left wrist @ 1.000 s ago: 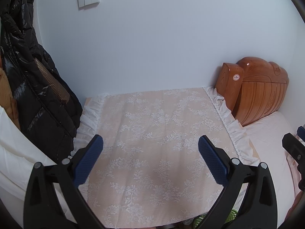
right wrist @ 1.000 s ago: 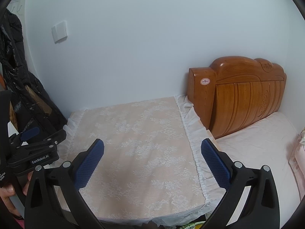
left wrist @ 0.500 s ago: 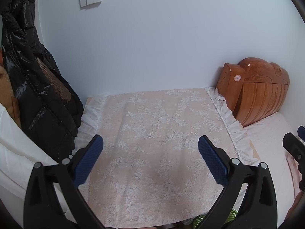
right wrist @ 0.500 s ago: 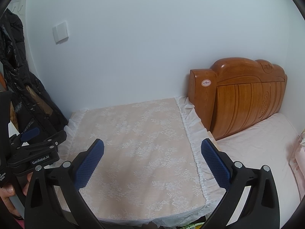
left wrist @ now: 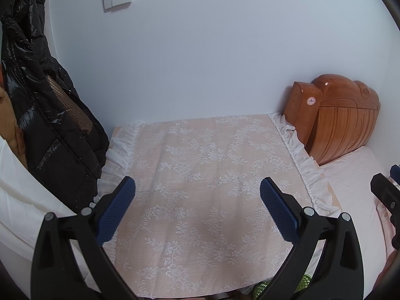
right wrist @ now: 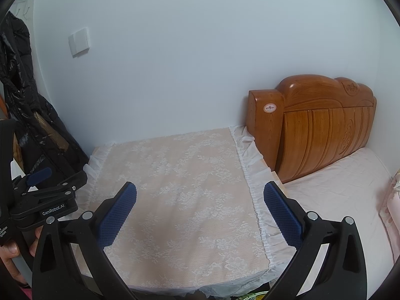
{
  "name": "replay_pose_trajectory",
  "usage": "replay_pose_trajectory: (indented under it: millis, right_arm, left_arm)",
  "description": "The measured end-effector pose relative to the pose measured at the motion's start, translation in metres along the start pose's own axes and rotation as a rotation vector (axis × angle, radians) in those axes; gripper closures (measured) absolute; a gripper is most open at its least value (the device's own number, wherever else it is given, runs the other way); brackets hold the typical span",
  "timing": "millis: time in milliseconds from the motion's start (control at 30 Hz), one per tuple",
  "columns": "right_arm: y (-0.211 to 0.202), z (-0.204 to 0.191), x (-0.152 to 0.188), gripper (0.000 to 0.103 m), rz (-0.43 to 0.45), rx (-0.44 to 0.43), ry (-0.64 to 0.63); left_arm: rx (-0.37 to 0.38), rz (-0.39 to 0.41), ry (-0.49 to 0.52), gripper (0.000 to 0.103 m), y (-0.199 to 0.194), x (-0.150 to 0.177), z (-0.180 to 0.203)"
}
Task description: Collect trash
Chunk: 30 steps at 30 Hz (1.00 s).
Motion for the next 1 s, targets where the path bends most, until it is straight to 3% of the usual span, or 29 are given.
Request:
replay_pose_trajectory:
  millis: [1000]
  right_arm:
    - [0.0015, 0.0048, 0.0015, 0.002, -0.004, -0.001, 0.006]
  left_arm:
    - [0.001, -0.005, 0.0, 0.007, 0.002, 0.0, 0.0018]
Point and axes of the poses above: each gripper's, at about its wrist camera, not at the fingertips, and y roughly the way its jaws point, z to its right, x to its underside, the point moved 8 cm from there along y, roughly the way its jaws point, and after that the axes turned 1 degree about -x, right-handed, at the moved point
